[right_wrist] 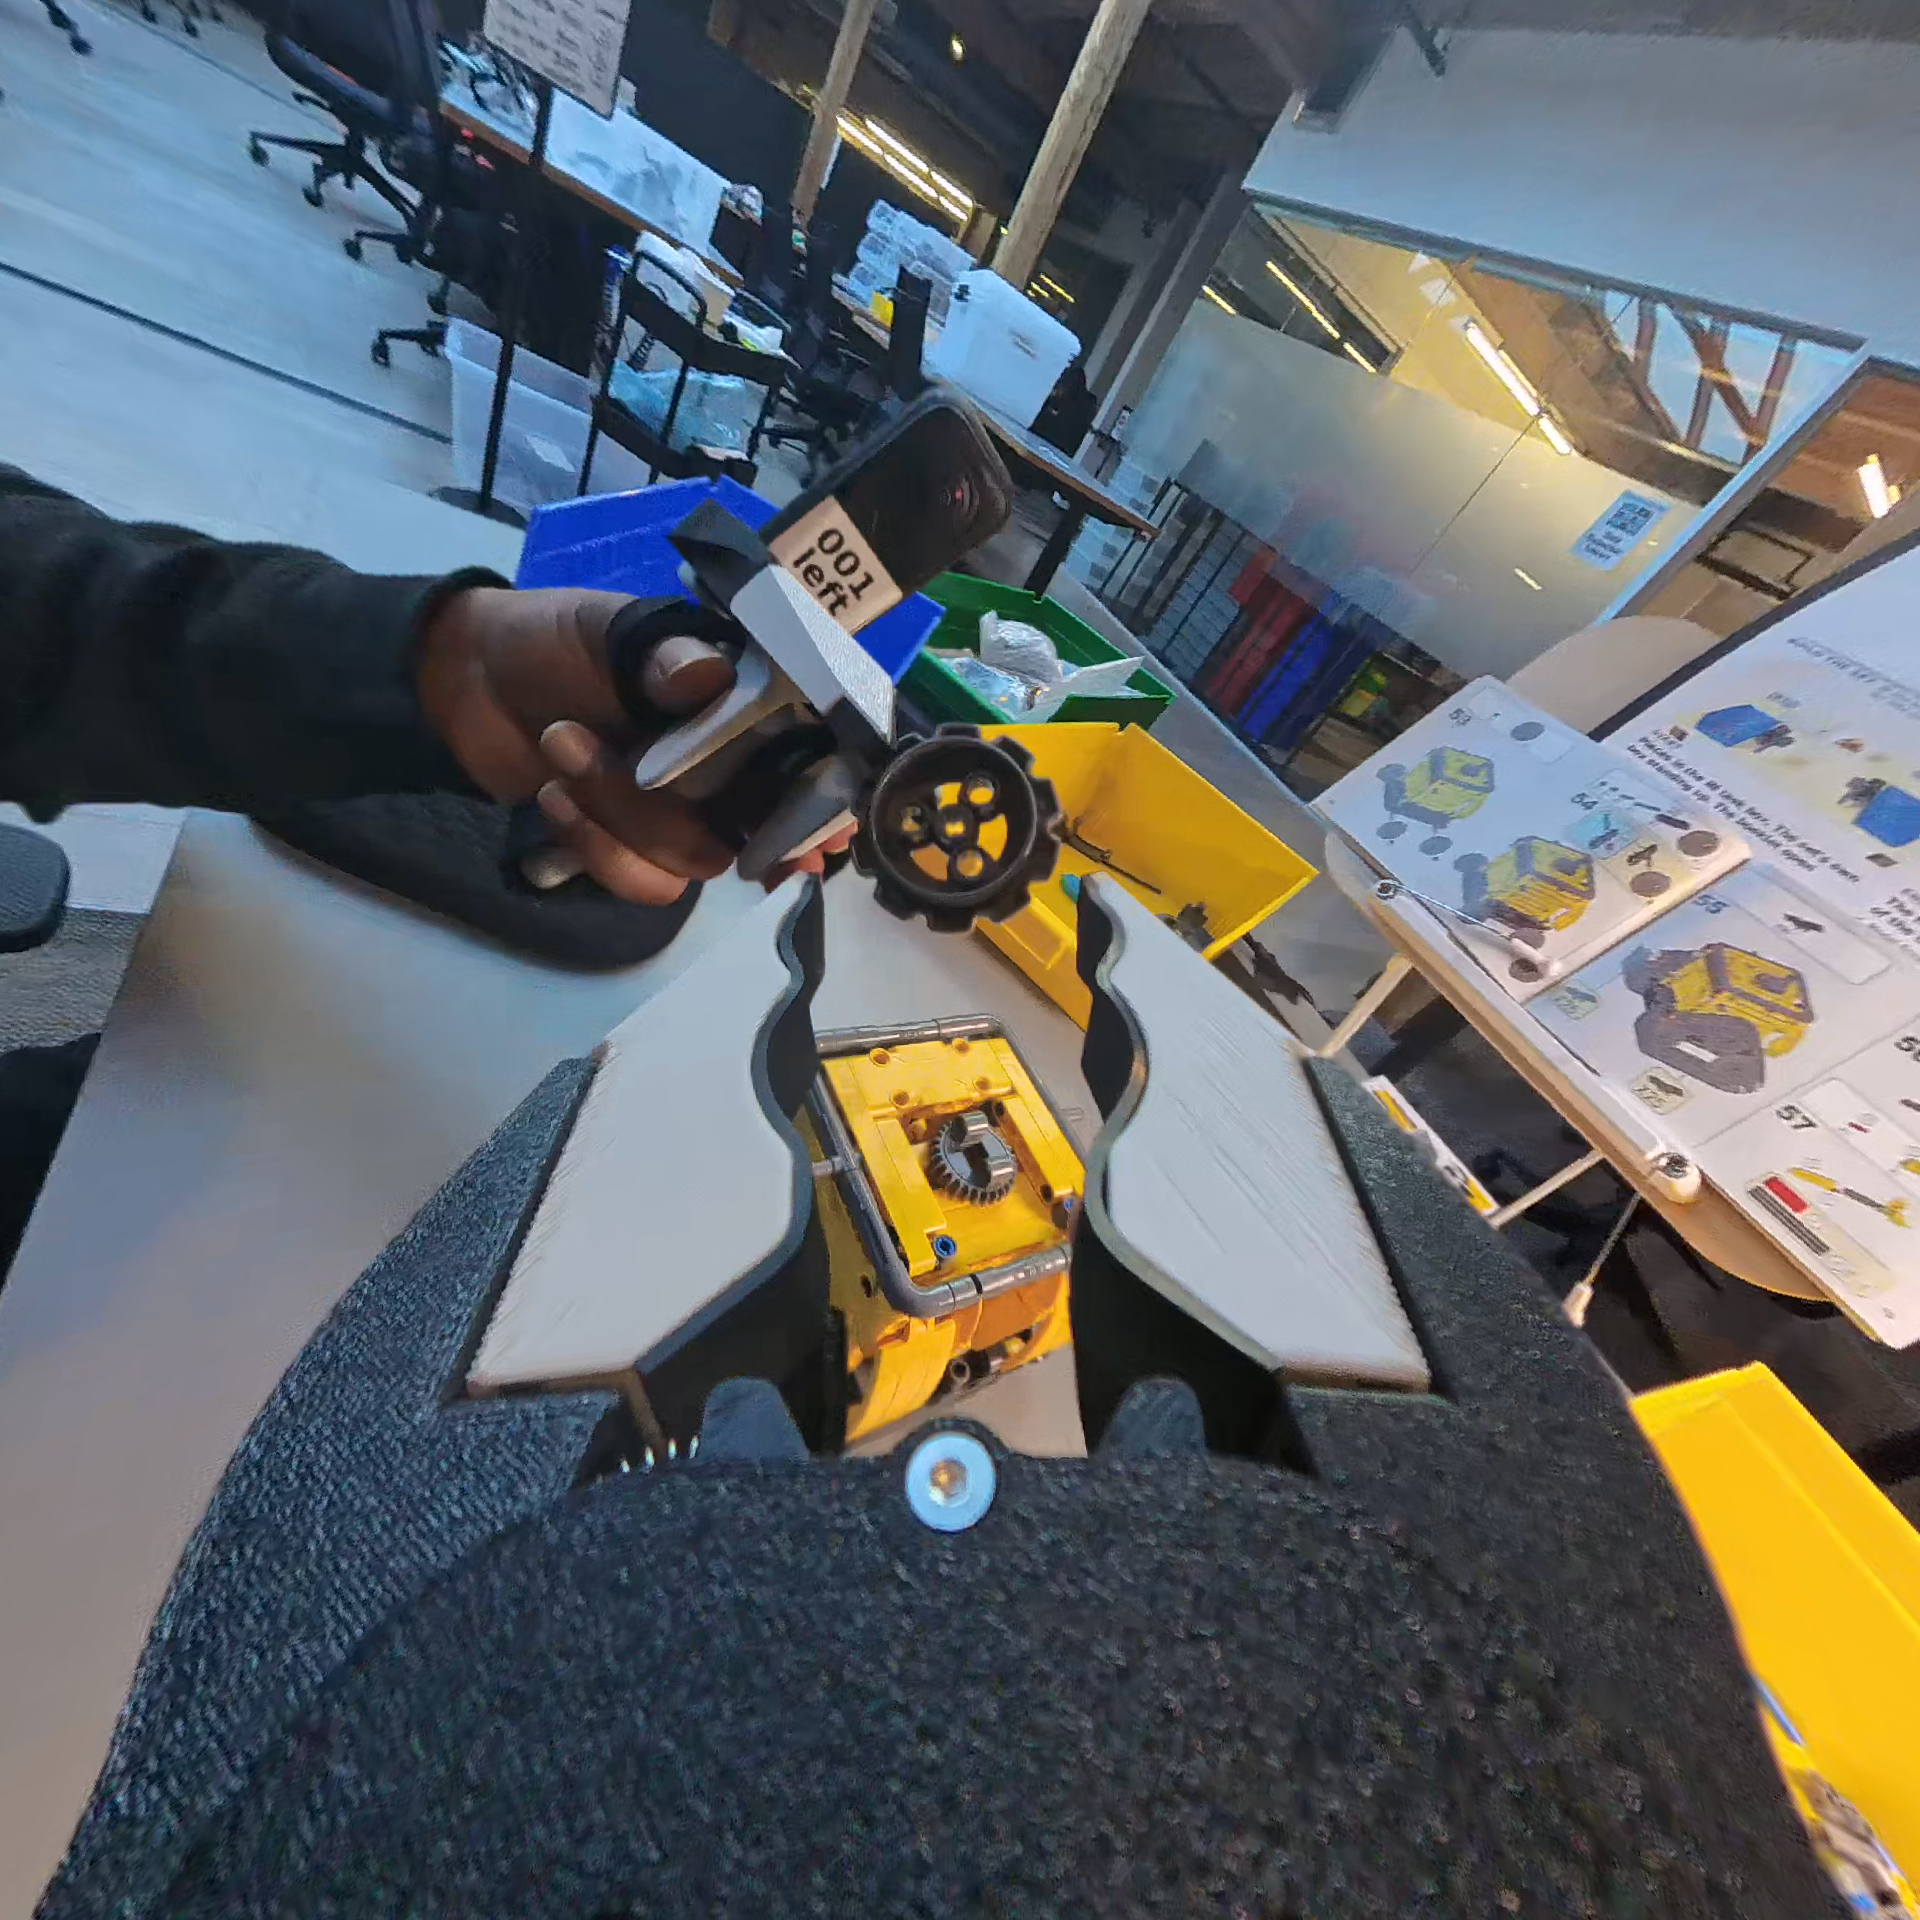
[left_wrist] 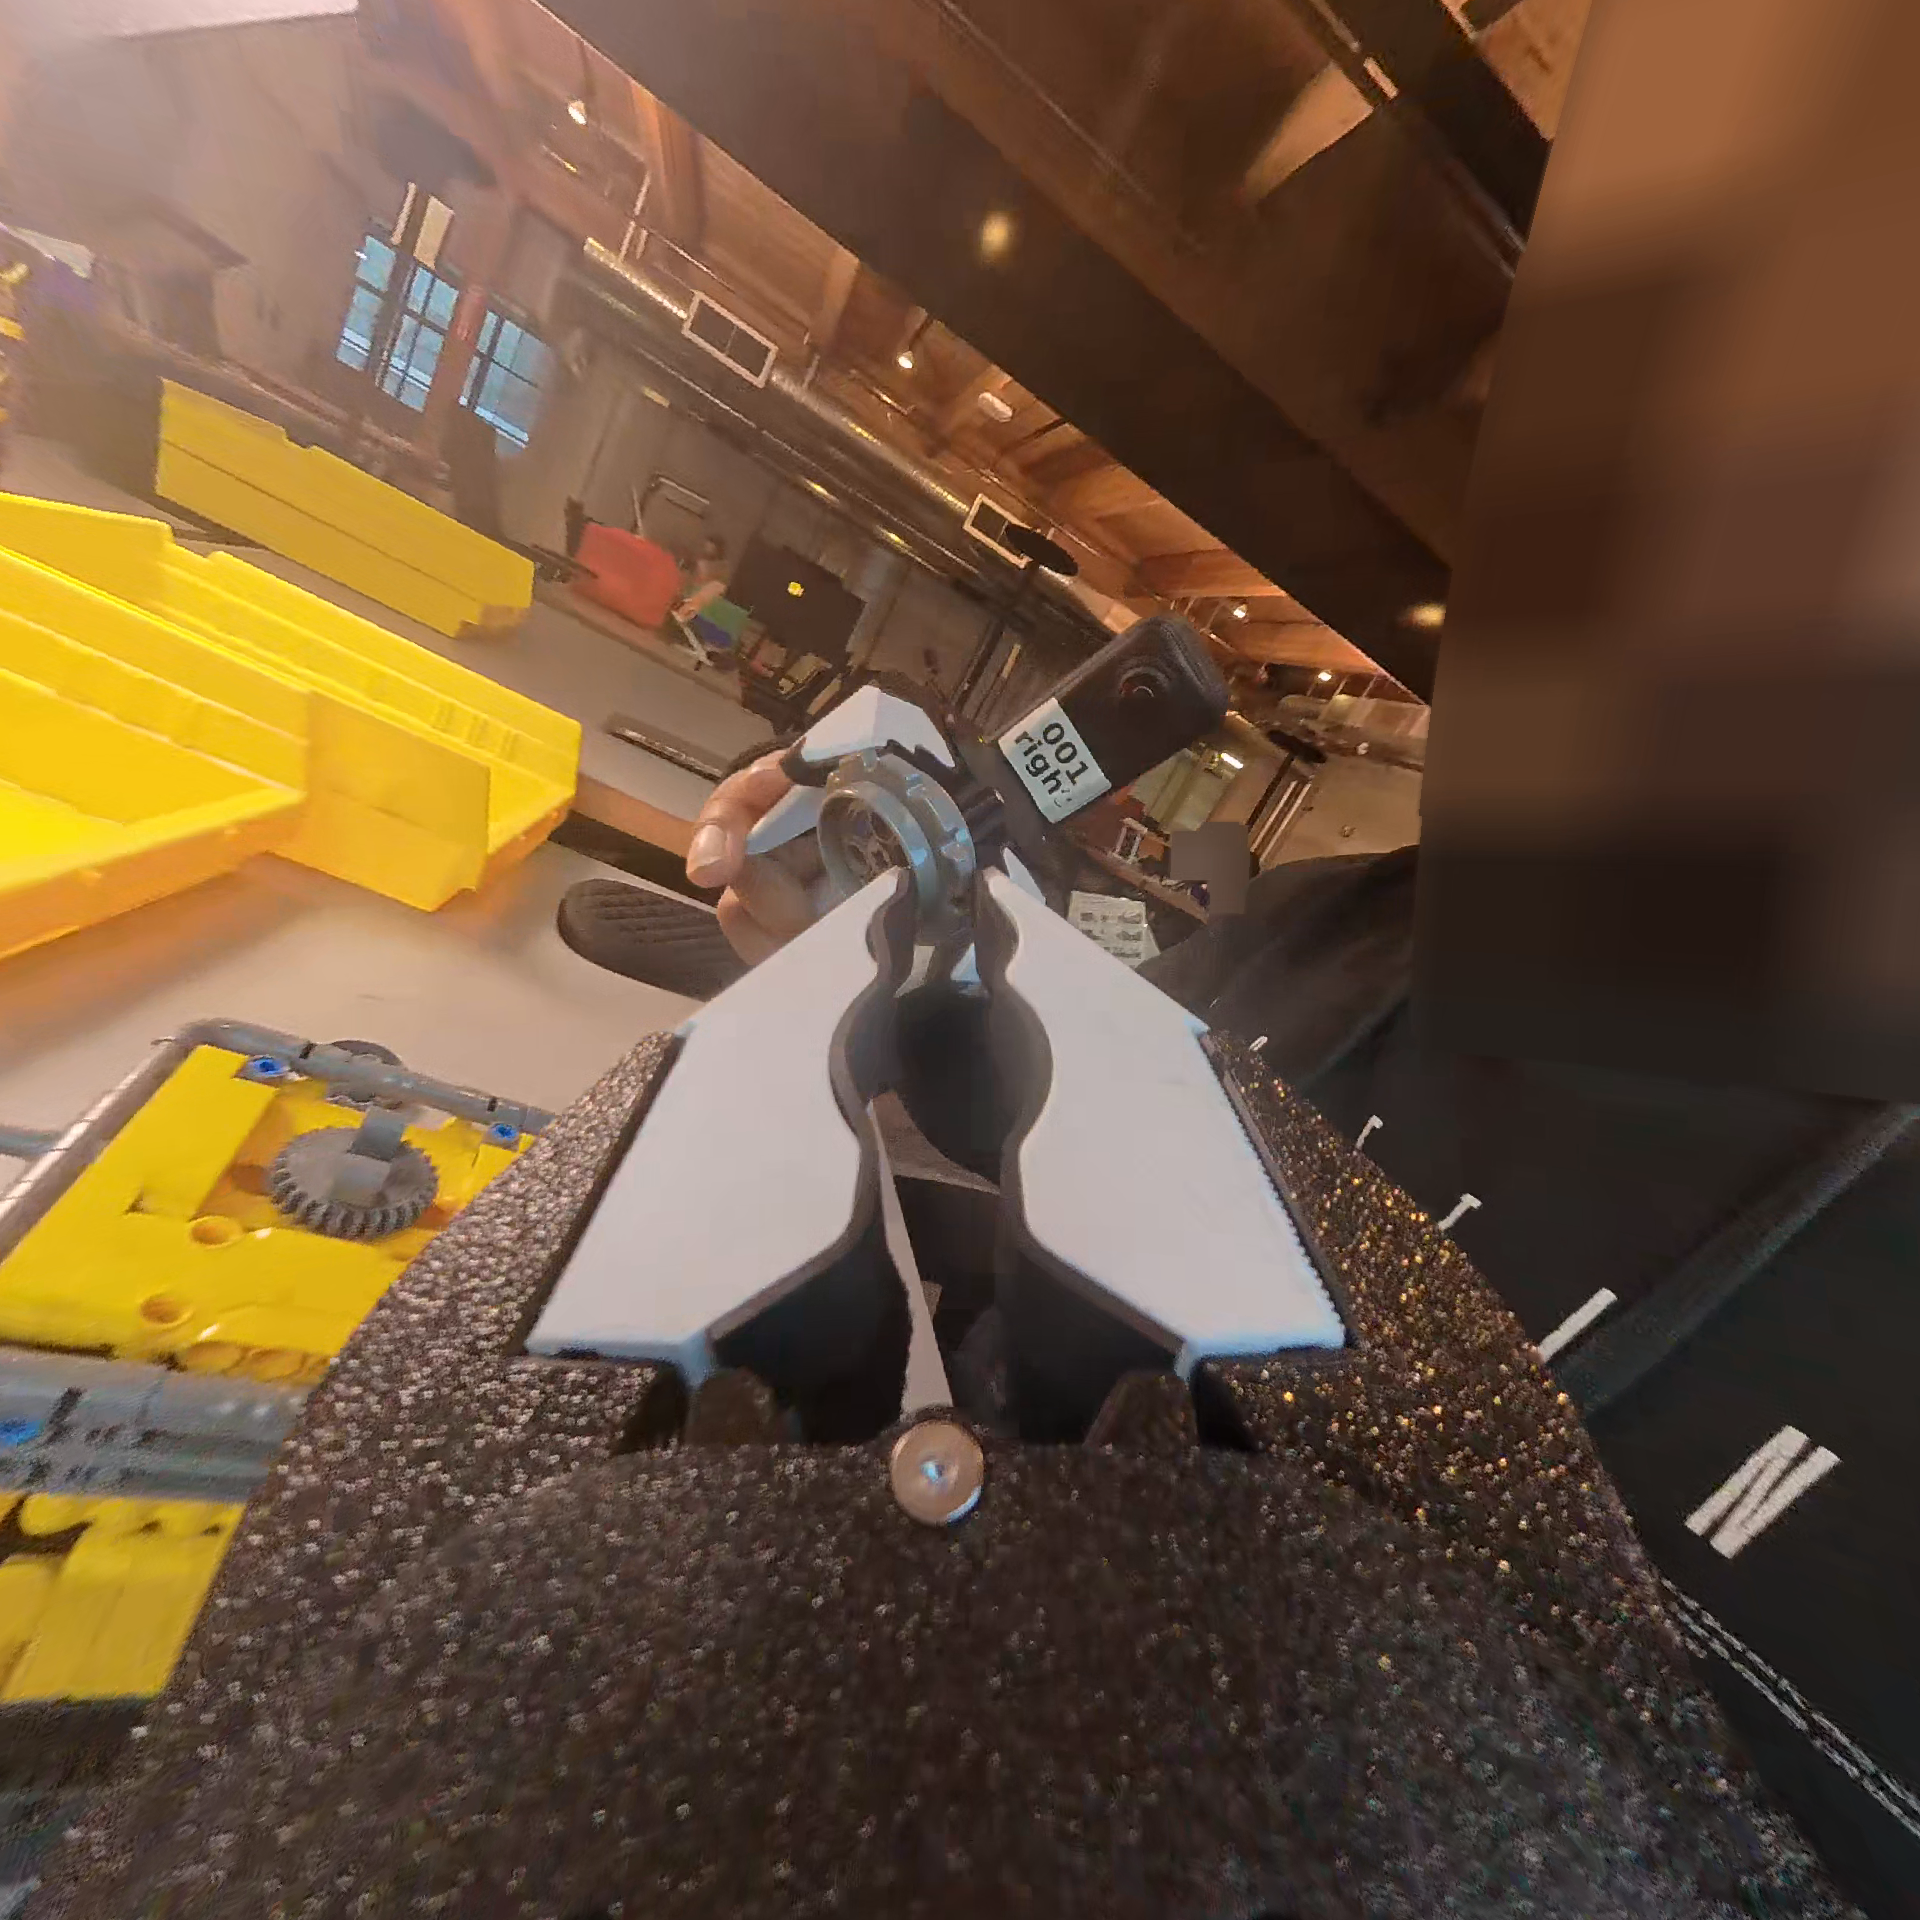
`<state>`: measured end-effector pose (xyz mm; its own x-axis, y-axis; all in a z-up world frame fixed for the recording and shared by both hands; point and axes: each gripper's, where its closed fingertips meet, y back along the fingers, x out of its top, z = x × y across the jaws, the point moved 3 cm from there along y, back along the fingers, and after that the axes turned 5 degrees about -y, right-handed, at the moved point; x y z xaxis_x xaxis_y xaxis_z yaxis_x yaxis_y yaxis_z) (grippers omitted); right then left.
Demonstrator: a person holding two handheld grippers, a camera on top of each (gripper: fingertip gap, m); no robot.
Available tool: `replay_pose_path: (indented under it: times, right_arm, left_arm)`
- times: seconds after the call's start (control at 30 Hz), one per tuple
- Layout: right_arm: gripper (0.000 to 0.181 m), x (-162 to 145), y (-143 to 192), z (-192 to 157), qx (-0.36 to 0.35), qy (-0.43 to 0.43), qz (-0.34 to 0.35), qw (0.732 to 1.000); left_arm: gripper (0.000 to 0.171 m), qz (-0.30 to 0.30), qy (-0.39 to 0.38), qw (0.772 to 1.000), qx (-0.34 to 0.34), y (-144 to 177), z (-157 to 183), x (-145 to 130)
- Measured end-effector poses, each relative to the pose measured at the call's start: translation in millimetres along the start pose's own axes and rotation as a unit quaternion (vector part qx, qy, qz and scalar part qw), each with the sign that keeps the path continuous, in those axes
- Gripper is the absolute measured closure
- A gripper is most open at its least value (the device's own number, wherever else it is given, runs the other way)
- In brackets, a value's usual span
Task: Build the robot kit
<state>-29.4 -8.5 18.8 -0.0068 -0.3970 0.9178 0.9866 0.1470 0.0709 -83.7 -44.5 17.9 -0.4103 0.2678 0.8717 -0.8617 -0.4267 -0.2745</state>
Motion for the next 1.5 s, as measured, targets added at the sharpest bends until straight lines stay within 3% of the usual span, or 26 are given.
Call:
replay_pose_path:
  times: [0.23, 0.33, 0.43, 0.53, 0.63, 0.73, 0.97, 1.07, 1.17, 1.27, 1.37, 1.5]
  right_arm:
    - [0.139, -10.0, 14.2, 1.6, -0.018, -0.022, 0.021, 0.999]
    - [0.14, -18.6, 17.6, 2.6, -0.009, -0.045, 0.011, 0.999]
    - [0.139, -36.0, 32.2, 18.0, -0.015, -0.083, -0.025, 0.996]
    - [0.139, -85.7, 63.7, 52.3, -0.071, -0.113, -0.129, 0.983]
    - [0.139, -145.5, 101.8, 71.7, -0.109, -0.142, -0.239, 0.954]
    - [0.139, -185.1, 124.5, 67.9, -0.1, -0.192, -0.305, 0.927]
    - [0.139, -235.2, 130.8, 82.7, -0.126, -0.231, -0.368, 0.892]
    - [0.138, -250.2, 131.4, 96.3, -0.143, -0.215, -0.388, 0.885]
    - [0.138, -253.1, 129.3, 102.9, -0.143, -0.234, -0.379, 0.884]
    - [0.117, -250.3, 132.4, 110.9, -0.16, -0.212, -0.383, 0.885]
    - [0.106, -214.7, 117.8, 107.5, -0.142, -0.187, -0.305, 0.923]
    - [0.112, -154.7, 80.3, 65.8, -0.034, -0.119, -0.185, 0.975]
  left_arm:
    - [0.164, 0.043, 0.1, 0.993, -0.049, -22.9, -10.1, -17.7]
    - [0.163, 0.035, 0.112, 0.993, -0.034, -23.5, -17.4, -24.8]
    - [0.16, 0.021, 0.051, 0.998, 0.023, -10.2, -26.4, -20.7]
    - [0.145, -0.001, -0.045, 0.991, 0.125, 20.9, -38.6, -8.8]
    - [0.135, -0.056, -0.146, 0.955, 0.253, 59.9, -55.0, -6.6]
    - [0.13, -0.114, -0.199, 0.917, 0.325, 89.2, -65.6, -15.3]
    - [0.121, -0.199, -0.24, 0.878, 0.364, 104.3, -87.5, -44.2]
    - [0.121, -0.214, -0.225, 0.882, 0.354, 103.9, -90.3, -51.6]
    - [0.122, -0.206, -0.217, 0.889, 0.346, 104.3, -88.9, -52.9]
    - [0.121, -0.203, -0.216, 0.894, 0.336, 103.8, -87.5, -53.2]
    - [0.118, -0.199, -0.201, 0.902, 0.325, 104.1, -88.5, -53.7]
    - [0.113, -0.209, -0.199, 0.906, 0.31, 100.3, -86.9, -57.0]
